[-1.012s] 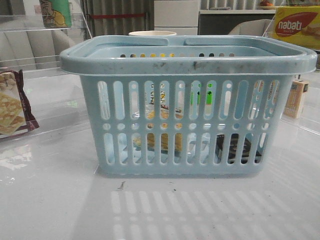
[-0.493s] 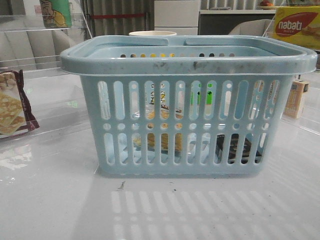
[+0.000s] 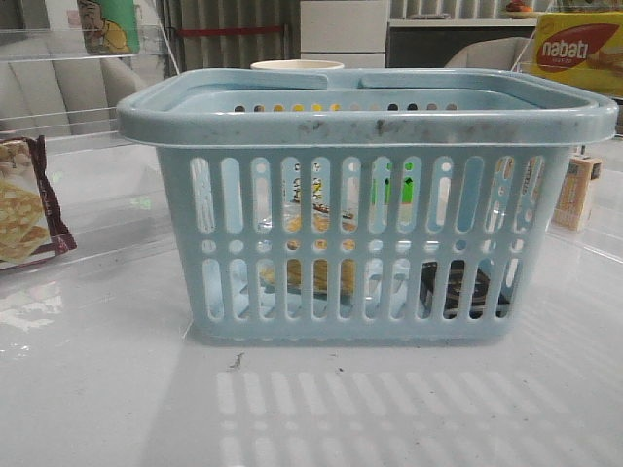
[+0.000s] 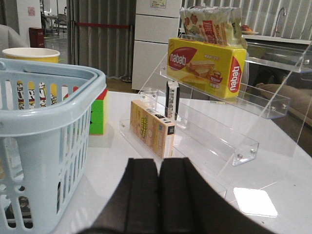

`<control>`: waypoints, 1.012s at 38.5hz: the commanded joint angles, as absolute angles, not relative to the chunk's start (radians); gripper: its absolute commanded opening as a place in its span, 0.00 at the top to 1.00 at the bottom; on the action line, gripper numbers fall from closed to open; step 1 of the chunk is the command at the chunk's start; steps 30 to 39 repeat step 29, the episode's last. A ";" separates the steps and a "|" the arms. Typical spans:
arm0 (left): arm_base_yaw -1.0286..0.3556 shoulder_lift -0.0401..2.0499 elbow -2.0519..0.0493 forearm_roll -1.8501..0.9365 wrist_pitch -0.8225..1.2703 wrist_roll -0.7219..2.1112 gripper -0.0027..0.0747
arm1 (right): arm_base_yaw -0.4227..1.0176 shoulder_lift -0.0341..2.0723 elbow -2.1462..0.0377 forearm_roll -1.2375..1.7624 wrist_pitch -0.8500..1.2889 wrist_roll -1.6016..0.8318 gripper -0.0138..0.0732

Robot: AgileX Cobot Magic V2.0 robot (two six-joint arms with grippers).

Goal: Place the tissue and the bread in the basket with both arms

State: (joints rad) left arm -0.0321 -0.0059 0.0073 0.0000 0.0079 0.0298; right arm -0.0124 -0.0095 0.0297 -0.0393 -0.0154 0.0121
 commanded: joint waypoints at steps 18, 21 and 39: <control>-0.029 -0.022 0.007 -0.010 -0.079 0.021 0.85 | -0.016 -0.028 0.030 -0.042 -0.102 0.054 0.78; -0.029 -0.022 0.007 -0.010 -0.079 0.021 0.85 | -0.016 -0.028 0.030 -0.042 -0.102 0.054 0.78; -0.029 -0.022 0.007 -0.010 -0.079 0.021 0.85 | -0.016 -0.028 0.030 -0.042 -0.102 0.054 0.78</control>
